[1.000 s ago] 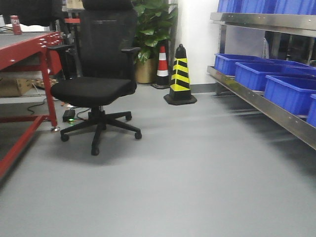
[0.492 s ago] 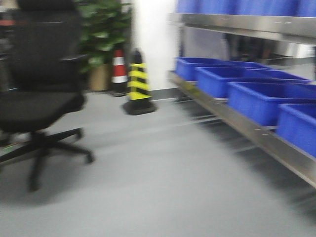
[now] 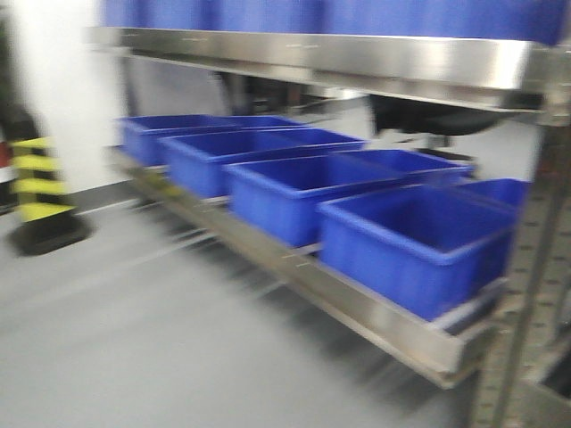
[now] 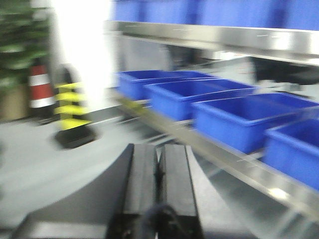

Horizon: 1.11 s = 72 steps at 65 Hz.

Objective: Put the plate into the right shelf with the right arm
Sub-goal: 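Turn the base to face the shelf of blue bins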

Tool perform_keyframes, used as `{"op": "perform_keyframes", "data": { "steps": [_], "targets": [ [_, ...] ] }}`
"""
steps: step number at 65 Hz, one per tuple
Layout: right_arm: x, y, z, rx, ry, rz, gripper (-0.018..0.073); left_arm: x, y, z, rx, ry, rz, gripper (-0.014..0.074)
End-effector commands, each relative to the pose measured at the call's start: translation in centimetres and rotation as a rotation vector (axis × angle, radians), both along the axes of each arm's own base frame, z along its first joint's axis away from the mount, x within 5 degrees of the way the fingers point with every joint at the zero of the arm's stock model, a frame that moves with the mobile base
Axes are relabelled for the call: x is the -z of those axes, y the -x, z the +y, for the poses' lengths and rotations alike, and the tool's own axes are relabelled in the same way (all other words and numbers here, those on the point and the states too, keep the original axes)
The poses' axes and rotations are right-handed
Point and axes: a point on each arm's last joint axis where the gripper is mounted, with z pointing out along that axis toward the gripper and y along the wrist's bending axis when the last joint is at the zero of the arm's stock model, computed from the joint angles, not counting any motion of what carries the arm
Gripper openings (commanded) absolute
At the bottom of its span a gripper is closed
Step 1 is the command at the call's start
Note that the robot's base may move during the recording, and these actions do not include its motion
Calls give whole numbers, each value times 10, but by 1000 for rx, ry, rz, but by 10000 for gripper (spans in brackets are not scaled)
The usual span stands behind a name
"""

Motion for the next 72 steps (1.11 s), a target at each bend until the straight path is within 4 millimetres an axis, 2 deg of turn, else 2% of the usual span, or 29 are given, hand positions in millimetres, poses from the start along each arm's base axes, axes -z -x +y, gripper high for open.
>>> {"op": "perform_keyframes", "data": {
  "steps": [1,72],
  "targets": [
    [-17,2,0,-11,-30,-116,55,-4,1,1,-9,7,-84,-47],
    [-16,2,0,-9,-25,-106,55,-4,1,1,-13,6,-84,-47]
  ]
}}
